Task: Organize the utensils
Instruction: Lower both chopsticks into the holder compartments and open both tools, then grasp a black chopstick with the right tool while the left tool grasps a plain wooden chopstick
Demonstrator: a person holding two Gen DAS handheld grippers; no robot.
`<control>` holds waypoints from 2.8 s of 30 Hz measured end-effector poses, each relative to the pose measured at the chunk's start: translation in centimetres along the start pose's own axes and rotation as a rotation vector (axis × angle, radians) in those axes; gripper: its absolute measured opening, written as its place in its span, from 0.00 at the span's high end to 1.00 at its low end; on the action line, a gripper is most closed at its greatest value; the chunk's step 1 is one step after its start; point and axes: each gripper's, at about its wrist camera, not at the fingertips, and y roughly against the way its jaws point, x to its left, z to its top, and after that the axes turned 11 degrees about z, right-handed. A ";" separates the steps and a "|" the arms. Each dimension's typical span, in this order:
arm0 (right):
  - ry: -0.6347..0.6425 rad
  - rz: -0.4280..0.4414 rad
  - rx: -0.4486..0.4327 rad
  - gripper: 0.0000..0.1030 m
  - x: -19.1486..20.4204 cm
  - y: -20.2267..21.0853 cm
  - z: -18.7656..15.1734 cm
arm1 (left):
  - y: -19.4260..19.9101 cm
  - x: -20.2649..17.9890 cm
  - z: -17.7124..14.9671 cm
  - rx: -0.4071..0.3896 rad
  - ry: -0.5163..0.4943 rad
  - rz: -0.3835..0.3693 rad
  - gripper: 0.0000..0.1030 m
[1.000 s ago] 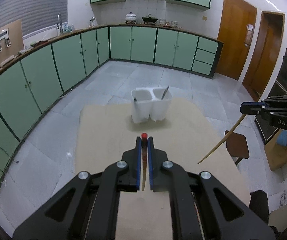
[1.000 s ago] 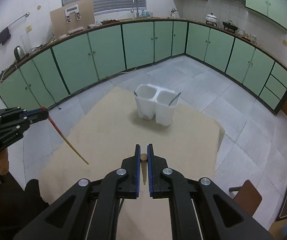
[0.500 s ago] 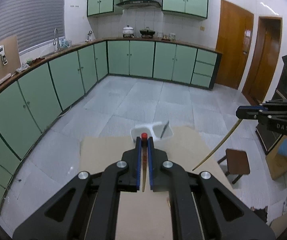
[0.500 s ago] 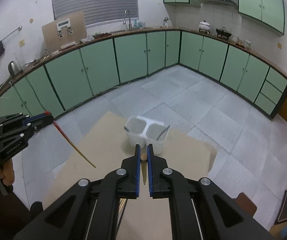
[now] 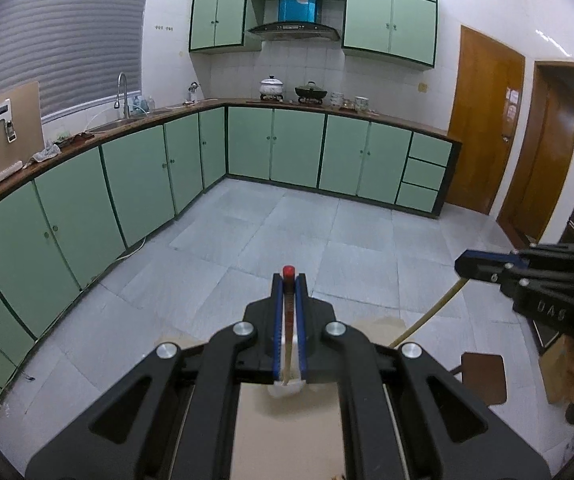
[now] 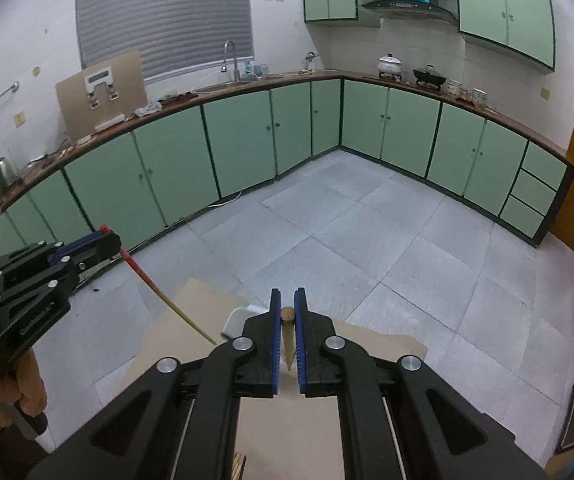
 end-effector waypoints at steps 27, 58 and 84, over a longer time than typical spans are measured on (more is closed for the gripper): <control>-0.145 0.036 0.046 0.82 -7.0 -8.8 -5.7 | -9.0 2.5 -7.0 0.048 0.043 0.001 0.60; 0.012 0.074 0.050 0.54 9.6 -1.3 -49.5 | 14.0 1.0 -47.5 0.099 -0.023 -0.029 0.17; -0.035 0.052 0.001 0.91 6.9 -1.3 -50.5 | 10.9 -2.3 -49.3 0.191 -0.085 -0.001 0.34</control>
